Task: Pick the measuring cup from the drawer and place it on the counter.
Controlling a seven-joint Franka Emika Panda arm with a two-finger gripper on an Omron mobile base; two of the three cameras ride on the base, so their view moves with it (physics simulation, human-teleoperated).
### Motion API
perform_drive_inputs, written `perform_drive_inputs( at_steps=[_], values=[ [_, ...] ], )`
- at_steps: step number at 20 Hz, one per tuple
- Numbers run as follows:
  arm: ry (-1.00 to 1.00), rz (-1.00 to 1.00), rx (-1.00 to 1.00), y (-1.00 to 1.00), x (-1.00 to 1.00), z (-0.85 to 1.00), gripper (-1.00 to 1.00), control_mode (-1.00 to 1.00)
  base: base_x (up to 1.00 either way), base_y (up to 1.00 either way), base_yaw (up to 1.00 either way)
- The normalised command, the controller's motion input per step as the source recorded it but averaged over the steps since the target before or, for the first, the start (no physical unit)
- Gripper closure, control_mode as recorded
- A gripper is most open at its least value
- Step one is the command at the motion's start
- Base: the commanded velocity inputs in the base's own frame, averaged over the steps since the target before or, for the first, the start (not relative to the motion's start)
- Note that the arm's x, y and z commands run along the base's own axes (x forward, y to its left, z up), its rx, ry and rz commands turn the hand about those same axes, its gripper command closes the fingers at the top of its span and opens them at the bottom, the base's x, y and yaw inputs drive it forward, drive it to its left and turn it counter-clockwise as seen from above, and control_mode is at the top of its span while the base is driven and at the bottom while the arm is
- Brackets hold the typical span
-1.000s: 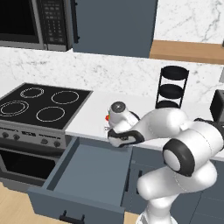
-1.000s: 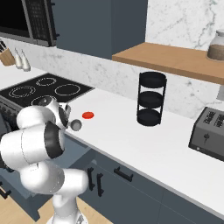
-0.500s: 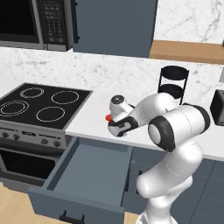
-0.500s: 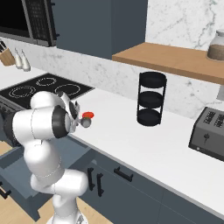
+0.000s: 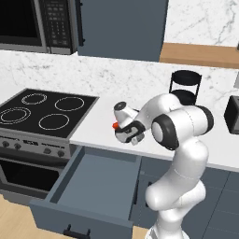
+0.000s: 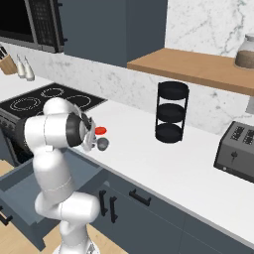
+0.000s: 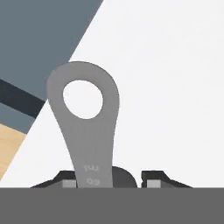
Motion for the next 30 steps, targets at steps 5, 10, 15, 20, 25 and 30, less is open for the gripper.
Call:
perform_drive_inputs(
  at_steps=[5, 10, 15, 20, 25, 30],
  values=[
    [-0.02, -0.01, 0.0, -0.08, -0.26, 0.7, -1.0, -1.0, 0.0, 0.0, 0.0],
    [-0.13, 0.0, 0.03, -0.4, -1.0, 0.74, -1.0, -1.0, 0.0, 0.0, 0.0],
    [-0.3, 0.0, 0.1, -0.48, -0.94, 0.96, -1.0, -1.0, 0.0, 0.0, 0.0],
    [-0.49, 0.0, 0.23, -0.84, -1.0, 1.0, -1.0, -1.0, 0.0, 0.0, 0.0],
    [-0.54, 0.0, 0.37, -0.99, -1.0, 0.91, -1.0, -1.0, 0.0, 0.0, 0.0],
    [-0.57, 0.0, 0.34, -1.0, -1.0, 0.97, -1.0, -1.0, 0.0, 0.0, 0.0]
  ],
)
